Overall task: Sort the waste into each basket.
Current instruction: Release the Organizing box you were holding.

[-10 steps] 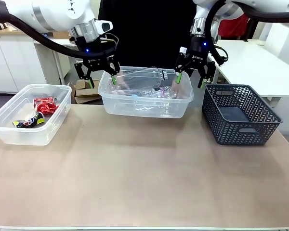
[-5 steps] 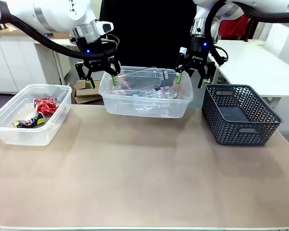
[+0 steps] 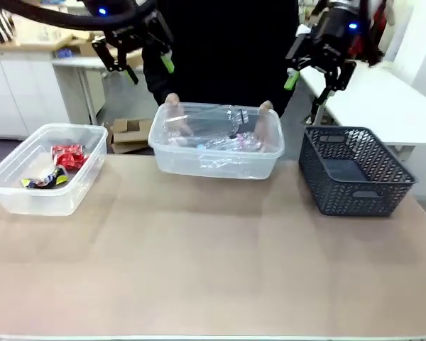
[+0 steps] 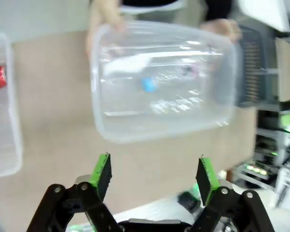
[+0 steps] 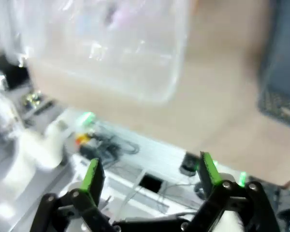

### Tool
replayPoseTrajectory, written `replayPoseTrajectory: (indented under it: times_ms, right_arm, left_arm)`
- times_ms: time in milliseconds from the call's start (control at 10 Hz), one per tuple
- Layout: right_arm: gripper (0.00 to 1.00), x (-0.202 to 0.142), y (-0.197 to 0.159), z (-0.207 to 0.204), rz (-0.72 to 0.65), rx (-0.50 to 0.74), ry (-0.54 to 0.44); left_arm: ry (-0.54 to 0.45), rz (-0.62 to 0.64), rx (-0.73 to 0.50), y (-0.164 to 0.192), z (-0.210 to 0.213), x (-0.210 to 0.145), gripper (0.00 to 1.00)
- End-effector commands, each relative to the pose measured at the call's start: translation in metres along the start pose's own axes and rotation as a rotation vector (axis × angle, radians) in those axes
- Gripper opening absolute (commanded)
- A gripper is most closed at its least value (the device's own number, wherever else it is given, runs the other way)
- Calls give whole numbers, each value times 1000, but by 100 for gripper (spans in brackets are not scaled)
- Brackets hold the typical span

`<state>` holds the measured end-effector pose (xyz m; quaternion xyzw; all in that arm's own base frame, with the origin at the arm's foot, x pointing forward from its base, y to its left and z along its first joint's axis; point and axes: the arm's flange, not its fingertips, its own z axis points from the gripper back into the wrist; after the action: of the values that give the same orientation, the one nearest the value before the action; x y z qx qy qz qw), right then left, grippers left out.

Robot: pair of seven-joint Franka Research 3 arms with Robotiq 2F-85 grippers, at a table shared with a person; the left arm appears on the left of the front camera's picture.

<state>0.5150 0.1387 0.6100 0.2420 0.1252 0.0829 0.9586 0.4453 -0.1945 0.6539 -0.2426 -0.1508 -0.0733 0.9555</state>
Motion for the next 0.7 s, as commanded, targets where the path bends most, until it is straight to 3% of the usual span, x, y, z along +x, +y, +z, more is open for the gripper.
replayPoseTrajectory:
  times_ms: [0, 200, 400, 500, 600]
  right_arm:
    - [100, -111, -47, -24, 94, 334, 20]
    - [100, -175, -91, -16, 120, 759, -176]
    - [100, -205, -130, -21, 107, 1004, -352]
    - [100, -197, -140, -27, 52, 1038, -383]
    - [100, -205, -121, -8, 75, 803, -204]
  left_arm:
    - [-12, -9, -238, 45, 24, -76, 92]
    - [-131, 110, -559, 98, 30, -113, 92]
    - [-189, 243, -757, 158, 11, -123, 92]
    - [-169, 318, -772, 175, -2, -116, 92]
    - [-178, 211, -664, 138, 31, -128, 92]
